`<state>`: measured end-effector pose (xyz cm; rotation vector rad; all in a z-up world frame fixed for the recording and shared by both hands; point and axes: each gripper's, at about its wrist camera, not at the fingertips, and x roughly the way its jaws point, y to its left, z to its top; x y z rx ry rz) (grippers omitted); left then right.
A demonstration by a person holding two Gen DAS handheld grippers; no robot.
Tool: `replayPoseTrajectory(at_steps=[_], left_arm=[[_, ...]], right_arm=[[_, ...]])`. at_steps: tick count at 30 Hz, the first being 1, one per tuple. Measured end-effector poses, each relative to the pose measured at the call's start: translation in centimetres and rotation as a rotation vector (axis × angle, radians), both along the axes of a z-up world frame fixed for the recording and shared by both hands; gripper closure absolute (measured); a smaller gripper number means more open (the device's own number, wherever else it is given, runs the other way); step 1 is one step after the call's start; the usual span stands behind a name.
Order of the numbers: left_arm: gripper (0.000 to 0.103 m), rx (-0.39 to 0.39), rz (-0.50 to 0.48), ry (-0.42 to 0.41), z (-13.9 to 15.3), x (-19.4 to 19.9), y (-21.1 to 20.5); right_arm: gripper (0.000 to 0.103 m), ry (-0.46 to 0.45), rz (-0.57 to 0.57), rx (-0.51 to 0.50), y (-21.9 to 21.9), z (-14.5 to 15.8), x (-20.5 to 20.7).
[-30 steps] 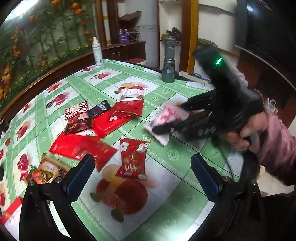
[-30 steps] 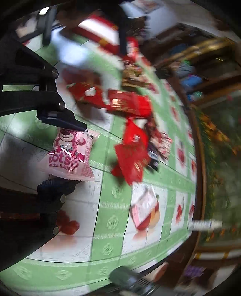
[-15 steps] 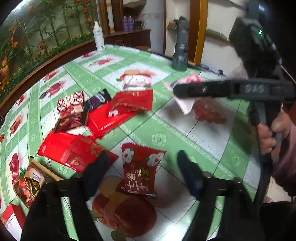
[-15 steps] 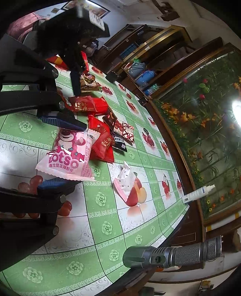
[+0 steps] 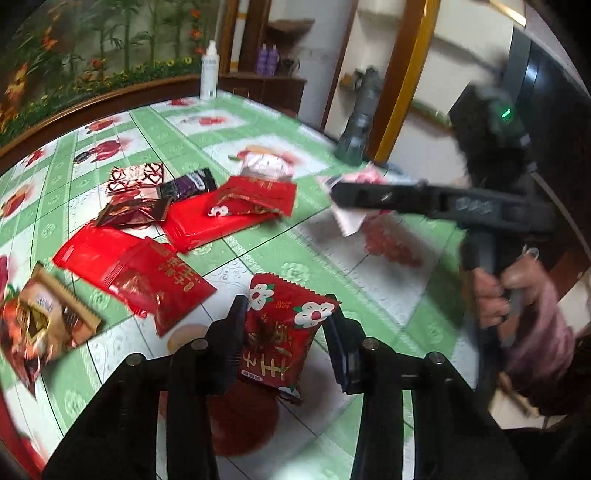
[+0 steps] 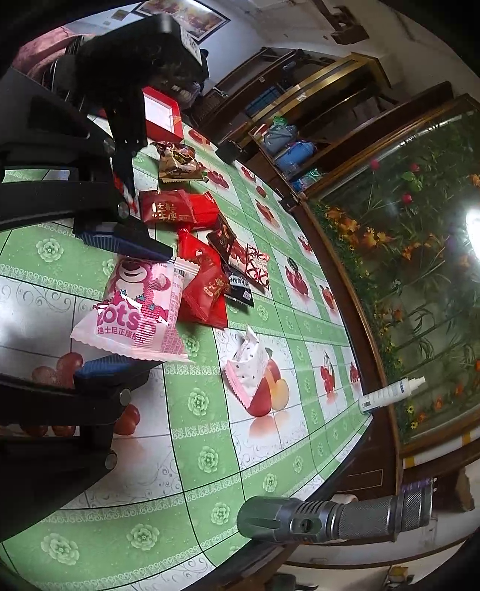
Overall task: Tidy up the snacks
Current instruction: 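Grasp the red flower-print packet with the left gripper while the right holds the pink packet, then carry both packets over the red-rimmed white box and open both grippers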
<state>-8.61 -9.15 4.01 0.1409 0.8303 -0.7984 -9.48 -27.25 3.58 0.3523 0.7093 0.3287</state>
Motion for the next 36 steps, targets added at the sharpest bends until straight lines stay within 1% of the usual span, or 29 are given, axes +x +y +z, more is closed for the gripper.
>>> replayPoseTrajectory(at_steps=[3,7,9,11,13,16,17,19,21,22,24,27,28,30,32,34,36], left_arm=[[0.065,-0.024,0.048,-0.040,1.4,-1.7,1.5],[0.065,-0.008,0.190,-0.099,3.5,-4.0,4.5],[0.065,0.000,0.264,-0.132,4.6,-5.4,6.8],[0.065,-0.004,0.333,-0.143,5.4,-6.7,9.5],[0.065,0.008,0.403,-0.165,6.2,-7.9,12.3],[0.065,0.053,0.507,-0.212,7.2,-9.7,16.4],[0.065,0.068,0.542,-0.228,7.5,-10.2,17.8],[0.065,0.077,0.602,-0.251,7.9,-11.1,20.5],[0.065,0.080,0.646,-0.257,8.0,-11.3,22.4],[0.065,0.086,0.674,-0.260,7.9,-11.4,23.5],[0.065,0.105,0.725,-0.257,7.3,-11.5,25.3],[0.065,0.122,0.768,-0.244,6.3,-11.6,27.2],[0.065,0.119,0.778,-0.237,6.0,-11.8,27.7],[0.065,0.107,0.794,-0.213,5.4,-11.6,28.9],[0.064,0.128,0.813,-0.204,4.9,-11.4,29.6],[0.064,0.163,0.826,-0.204,4.4,-11.3,30.2],[0.063,0.191,0.833,-0.192,4.0,-11.0,30.4]], right_arm=[[0.055,-0.028,0.009,-0.018,0.4,0.3,-0.4],[0.055,-0.059,0.038,-0.021,1.1,0.7,-0.8],[0.055,-0.067,0.055,-0.015,1.5,0.8,-1.0],[0.055,-0.056,0.070,0.014,2.0,0.8,-1.2],[0.055,-0.048,0.091,0.035,3.5,0.9,-1.3],[0.055,-0.048,0.184,0.084,7.7,1.5,-1.2],[0.055,-0.053,0.211,0.087,9.1,1.8,-1.2],[0.055,-0.068,0.300,0.078,13.7,2.9,-1.1],[0.055,-0.068,0.363,0.075,17.3,3.5,-0.9],[0.055,-0.065,0.406,0.084,19.9,3.8,-0.8],[0.056,-0.062,0.469,0.093,23.8,4.2,-1.0],[0.056,-0.064,0.544,0.078,29.0,4.3,-1.5],[0.056,-0.056,0.578,0.069,31.3,4.2,-1.7],[0.055,-0.040,0.617,0.052,34.1,3.7,-2.0],[0.055,-0.024,0.660,0.026,37.3,3.0,-2.5],[0.053,-0.015,0.683,0.002,39.4,2.4,-2.7],[0.053,0.018,0.690,-0.021,40.5,1.8,-2.4]])
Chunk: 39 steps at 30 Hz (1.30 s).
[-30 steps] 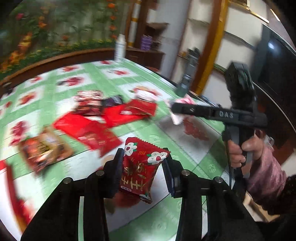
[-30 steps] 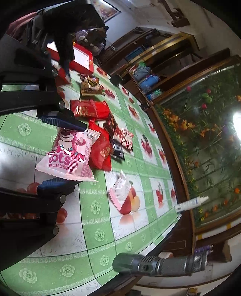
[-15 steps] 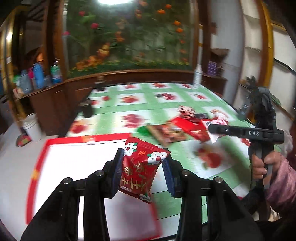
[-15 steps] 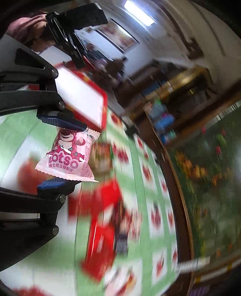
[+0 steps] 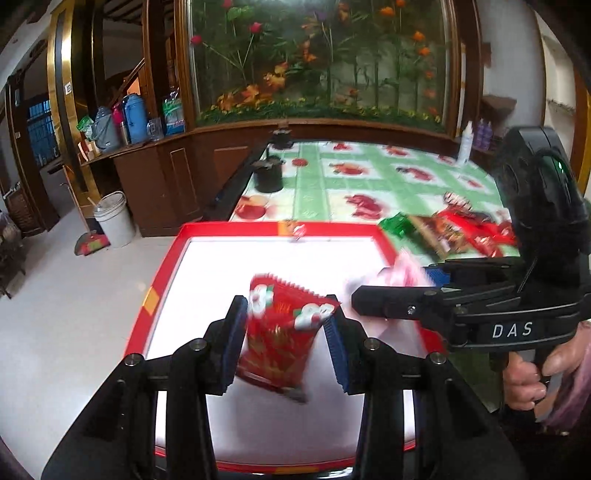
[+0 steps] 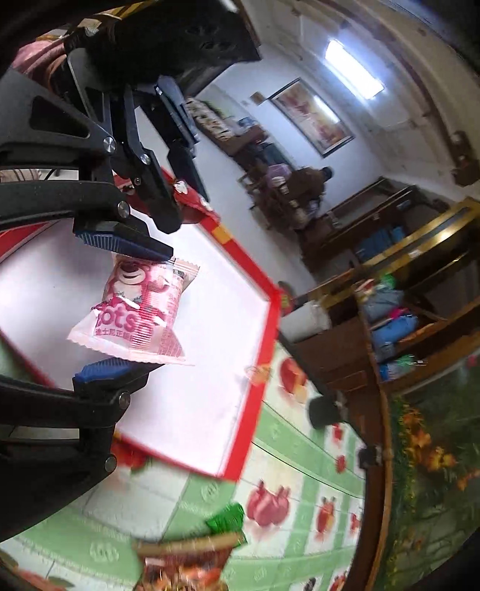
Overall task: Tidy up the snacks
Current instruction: 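Carry both packets over the red-rimmed white box and open both grippers, then grasp the brown snack bag with the left gripper while the right grasps a red gold-text packet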
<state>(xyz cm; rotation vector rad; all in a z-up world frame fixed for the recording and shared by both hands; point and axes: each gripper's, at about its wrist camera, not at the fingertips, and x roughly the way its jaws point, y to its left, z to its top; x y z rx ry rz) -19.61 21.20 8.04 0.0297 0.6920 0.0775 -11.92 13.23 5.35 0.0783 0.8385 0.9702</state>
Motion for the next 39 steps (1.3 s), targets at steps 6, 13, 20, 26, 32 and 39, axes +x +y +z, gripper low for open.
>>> replayPoseTrajectory(at_steps=[6,13,20,26,32,39], left_arm=[[0.026,-0.003,-0.007,-0.062,0.8,-0.9,0.1],[0.026,0.001,-0.110,-0.075,1.8,0.2,-3.6],[0.026,0.041,-0.279,-0.031,2.4,3.8,-10.3],[0.026,0.004,-0.305,0.081,2.2,9.3,-13.6],[0.026,-0.006,-0.353,0.189,0.8,14.7,-15.8],[0.026,-0.013,-0.475,0.229,0.6,18.8,-17.3]], right_arm=[[0.043,0.025,-0.049,-0.002,-2.3,-0.4,0.9],[0.042,-0.007,-0.246,0.036,-12.9,0.3,2.9],[0.036,-0.042,-0.401,-0.080,-21.5,-0.1,3.7],[0.036,-0.016,-0.439,-0.202,-24.6,-1.7,5.6],[0.036,0.041,-0.443,-0.271,-24.5,-3.4,8.2],[0.037,-0.006,-0.428,-0.317,-22.9,-3.8,8.6]])
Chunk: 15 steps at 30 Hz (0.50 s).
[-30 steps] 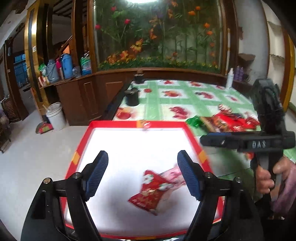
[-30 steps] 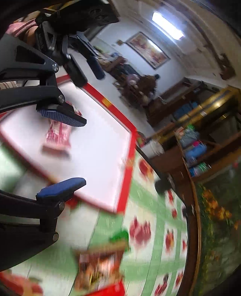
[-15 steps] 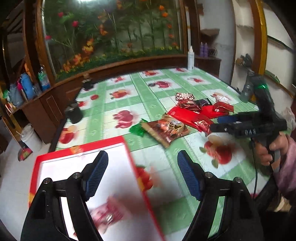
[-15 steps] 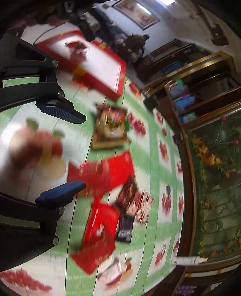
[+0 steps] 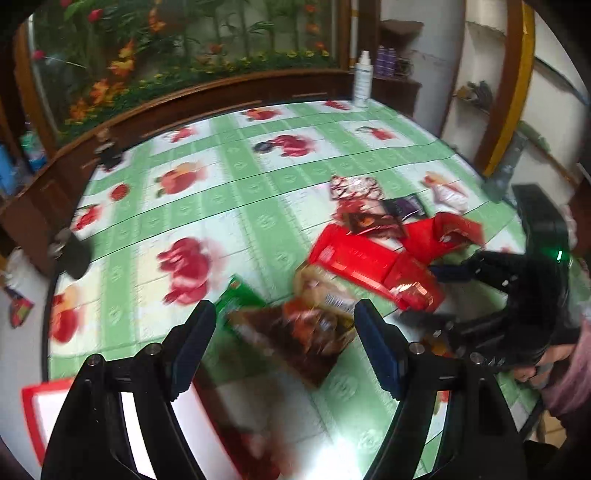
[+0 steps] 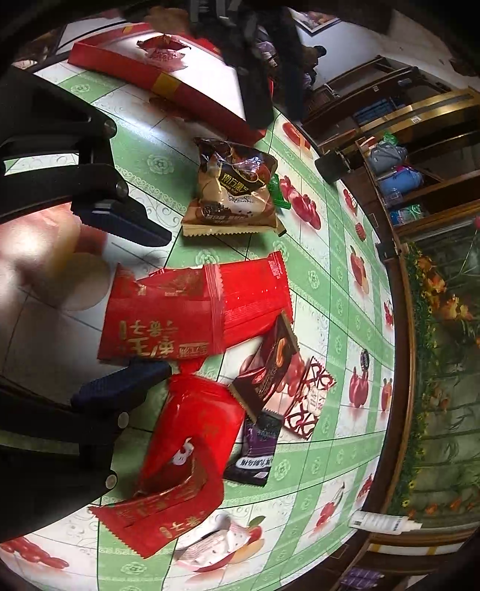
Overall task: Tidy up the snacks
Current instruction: 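Grasp the brown snack bag with the left gripper while the right grasps a red gold-text packet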
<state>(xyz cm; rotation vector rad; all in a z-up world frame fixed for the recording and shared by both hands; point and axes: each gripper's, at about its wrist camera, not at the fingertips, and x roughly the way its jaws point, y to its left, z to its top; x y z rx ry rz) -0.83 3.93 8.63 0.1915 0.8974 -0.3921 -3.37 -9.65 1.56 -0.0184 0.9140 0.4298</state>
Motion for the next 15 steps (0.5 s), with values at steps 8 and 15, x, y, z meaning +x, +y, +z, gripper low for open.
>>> replayPoseTrajectory(at_steps=[8,15], left_arm=[[0.026,0.103,-0.099,0.032,-1.5,2.2,-2.8],[0.026,0.215,-0.215,0.059,-4.0,1.7,-4.9]], right_arm=[[0.055,-0.057,-0.025,-0.076,0.1,-0.1,-0.3],[0.057,-0.016,-0.060,-0.001,-1.4,0.2,0.2]])
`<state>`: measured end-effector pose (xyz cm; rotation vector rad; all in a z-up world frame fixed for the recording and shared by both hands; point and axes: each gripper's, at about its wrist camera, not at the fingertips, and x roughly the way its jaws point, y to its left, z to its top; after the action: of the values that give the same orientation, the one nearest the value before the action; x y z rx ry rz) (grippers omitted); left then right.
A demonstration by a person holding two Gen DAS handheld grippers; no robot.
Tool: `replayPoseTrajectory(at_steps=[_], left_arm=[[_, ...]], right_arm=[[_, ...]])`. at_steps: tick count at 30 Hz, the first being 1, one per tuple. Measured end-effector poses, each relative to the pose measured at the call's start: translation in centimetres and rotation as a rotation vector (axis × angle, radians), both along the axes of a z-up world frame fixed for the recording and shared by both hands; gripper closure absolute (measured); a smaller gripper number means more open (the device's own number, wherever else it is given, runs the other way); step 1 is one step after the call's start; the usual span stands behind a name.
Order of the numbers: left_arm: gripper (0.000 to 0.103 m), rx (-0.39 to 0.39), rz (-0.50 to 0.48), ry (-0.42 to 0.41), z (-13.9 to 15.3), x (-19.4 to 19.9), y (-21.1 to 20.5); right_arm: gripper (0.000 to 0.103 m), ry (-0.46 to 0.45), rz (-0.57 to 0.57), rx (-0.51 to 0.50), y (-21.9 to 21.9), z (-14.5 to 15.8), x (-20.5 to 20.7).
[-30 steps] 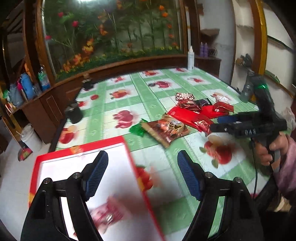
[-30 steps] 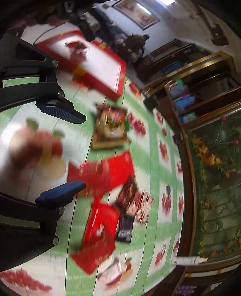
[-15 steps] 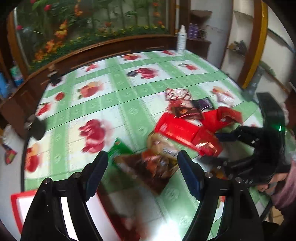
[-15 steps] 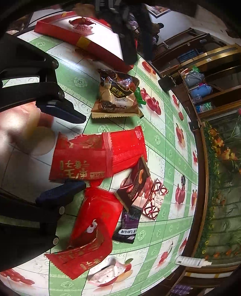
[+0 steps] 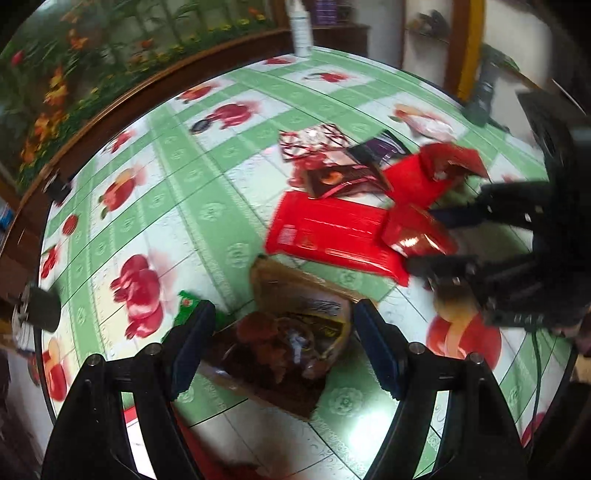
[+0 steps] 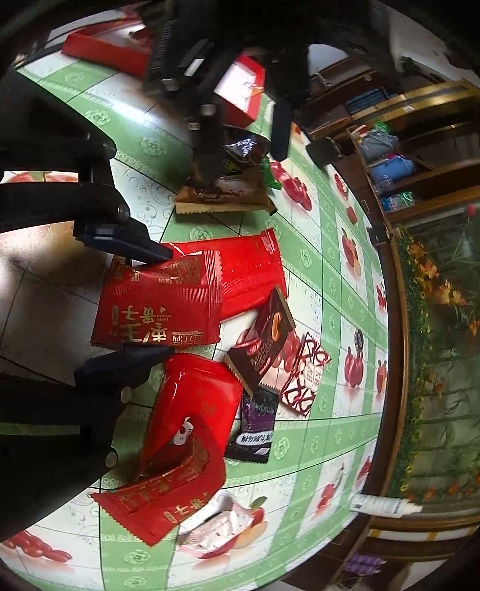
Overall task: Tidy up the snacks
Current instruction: 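Grasp the brown snack bag with the left gripper while the right grasps a red gold-text packet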
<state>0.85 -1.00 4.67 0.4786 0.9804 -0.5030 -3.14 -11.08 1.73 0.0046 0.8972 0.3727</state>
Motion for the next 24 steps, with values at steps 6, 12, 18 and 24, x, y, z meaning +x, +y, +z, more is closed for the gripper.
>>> replayPoseTrajectory(at_steps=[6,12,18,24], left_arm=[[0.026,0.117,-0.061,-0.008,-2.4,-0.6,-1.3],[0.029,0.100,-0.032,-0.051,-2.3,-0.8,-1.2],[0.040,-0.007,0.083,-0.006,-1.8,0.1,-0.4],[0.049,-0.063,0.189,0.008,-1.5,0.0,0.2]], right_arm=[[0.057,0.016,-0.010,0.029,-0.5,0.1,0.2],[0.057,0.015,-0.011,0.033,-0.7,0.1,0.2],[0.057,0.009,-0.011,0.028,-0.6,0.1,0.0],[0.059,-0.002,-0.013,0.013,-0.4,0.1,-0.3]])
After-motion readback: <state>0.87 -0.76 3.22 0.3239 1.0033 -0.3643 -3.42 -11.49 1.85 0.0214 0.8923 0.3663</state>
